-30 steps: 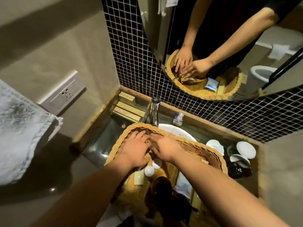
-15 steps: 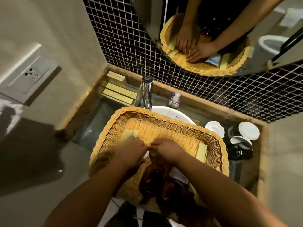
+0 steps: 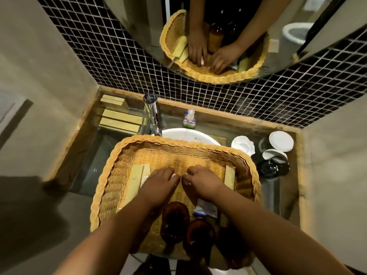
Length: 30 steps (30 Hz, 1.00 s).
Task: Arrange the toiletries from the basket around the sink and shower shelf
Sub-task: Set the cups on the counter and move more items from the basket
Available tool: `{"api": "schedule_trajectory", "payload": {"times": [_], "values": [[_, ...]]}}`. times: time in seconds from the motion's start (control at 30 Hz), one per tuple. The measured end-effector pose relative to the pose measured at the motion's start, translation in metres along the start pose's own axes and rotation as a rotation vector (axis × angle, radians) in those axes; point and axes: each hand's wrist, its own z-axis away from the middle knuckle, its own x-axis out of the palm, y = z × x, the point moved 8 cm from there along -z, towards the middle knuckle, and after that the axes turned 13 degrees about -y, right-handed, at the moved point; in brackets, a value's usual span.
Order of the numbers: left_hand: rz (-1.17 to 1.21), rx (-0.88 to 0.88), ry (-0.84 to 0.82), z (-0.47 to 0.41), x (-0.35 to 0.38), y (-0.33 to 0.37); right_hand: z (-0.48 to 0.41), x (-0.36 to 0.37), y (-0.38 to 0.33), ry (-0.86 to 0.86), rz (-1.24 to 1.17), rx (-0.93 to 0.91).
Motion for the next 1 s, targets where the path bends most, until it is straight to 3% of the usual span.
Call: {"api": "schedule_trajectory", "payload": {"times": [0.37, 0.53, 0.63, 0.83, 1.0], "values": [[0.050, 0.052, 0.028, -0.029, -0.030, 0.022, 0.026, 0.013, 0.021, -0.019, -0.171, 0.166], [0.146, 0.061, 0.077, -0.046, -0.079, 0.023, 0.054, -0.028, 0.038, 0.156, -0.256, 0.176], [0.001, 0.135, 0.155, -0.052, -0.125, 0.038, 0.076, -0.061, 0.059, 0.260, -0.239, 0.235], [0.024, 0.138, 0.166, -0.088, -0.196, 0.074, 0.132, -0.093, 0.131, 0.401, -0.312, 0.521], [0.052, 0.151, -0.019, -0.153, -0.198, 0.114, 0.170, -0.067, 0.193, 0.459, -0.570, 0.762]]}}
